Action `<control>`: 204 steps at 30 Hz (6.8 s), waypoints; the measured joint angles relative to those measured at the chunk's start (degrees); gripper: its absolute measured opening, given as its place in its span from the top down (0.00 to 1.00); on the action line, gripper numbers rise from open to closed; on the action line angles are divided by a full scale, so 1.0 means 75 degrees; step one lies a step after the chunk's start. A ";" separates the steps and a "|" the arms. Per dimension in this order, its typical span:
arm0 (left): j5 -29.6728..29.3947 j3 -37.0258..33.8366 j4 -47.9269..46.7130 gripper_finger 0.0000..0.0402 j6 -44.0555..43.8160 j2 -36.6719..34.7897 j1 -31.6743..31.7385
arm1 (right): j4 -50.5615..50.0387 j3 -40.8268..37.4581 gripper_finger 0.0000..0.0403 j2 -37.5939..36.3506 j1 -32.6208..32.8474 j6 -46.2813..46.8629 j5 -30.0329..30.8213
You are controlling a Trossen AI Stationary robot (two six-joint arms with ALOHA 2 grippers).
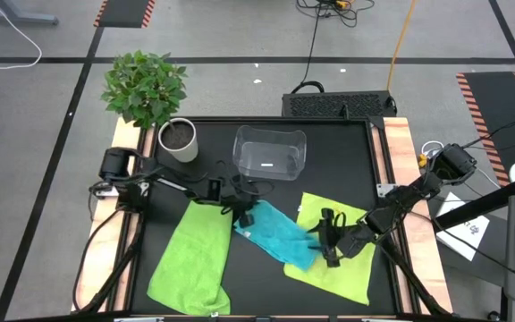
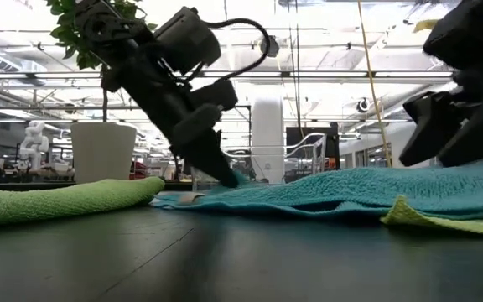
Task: Fold microfiber towels
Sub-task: Fold the blue microfiber cloth
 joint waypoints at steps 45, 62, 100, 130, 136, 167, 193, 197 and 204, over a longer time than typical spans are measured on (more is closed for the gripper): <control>-0.0402 -0.0130 -0.0288 1.00 -0.0134 -0.0027 0.0146 | -0.4223 0.0003 0.99 -0.0794 0.0035 0.2066 0.1107; -0.0439 -0.0124 -0.0317 0.83 -0.0167 -0.0038 0.0143 | -0.3541 0.0003 0.91 -0.0920 0.0118 0.1473 0.0261; -0.0410 -0.0118 -0.0809 0.48 -0.0017 -0.0840 0.0143 | -0.3110 0.0006 0.52 -0.2207 0.0708 0.1996 -0.0962; -0.0124 -0.0124 -0.0448 0.48 0.0259 -0.0831 0.0152 | -0.2840 0.0006 0.53 -0.1893 0.0872 -0.0864 -0.0090; -0.0124 -0.0124 -0.0396 0.48 0.0259 -0.0828 0.0152 | -0.2913 0.0006 0.53 -0.1380 0.1168 -0.1041 0.0150; 0.0619 -0.0126 0.0255 0.48 -0.0093 0.0227 0.0029 | -0.3126 0.0254 0.58 -0.0166 0.1218 -0.2150 0.1720; 0.0597 -0.0107 -0.0062 0.48 -0.0018 0.0233 0.0035 | -0.3427 0.1097 0.99 -0.1549 0.0238 -0.3505 0.1172; 0.0598 -0.0110 -0.0070 0.48 -0.0018 0.0233 0.0035 | -0.3745 0.1449 0.99 -0.1947 -0.0272 -0.3721 0.0350; 0.0589 -0.0118 0.0033 0.48 0.0186 0.0233 0.0035 | -0.4307 0.1515 1.00 -0.2089 -0.1377 -0.3201 -0.1321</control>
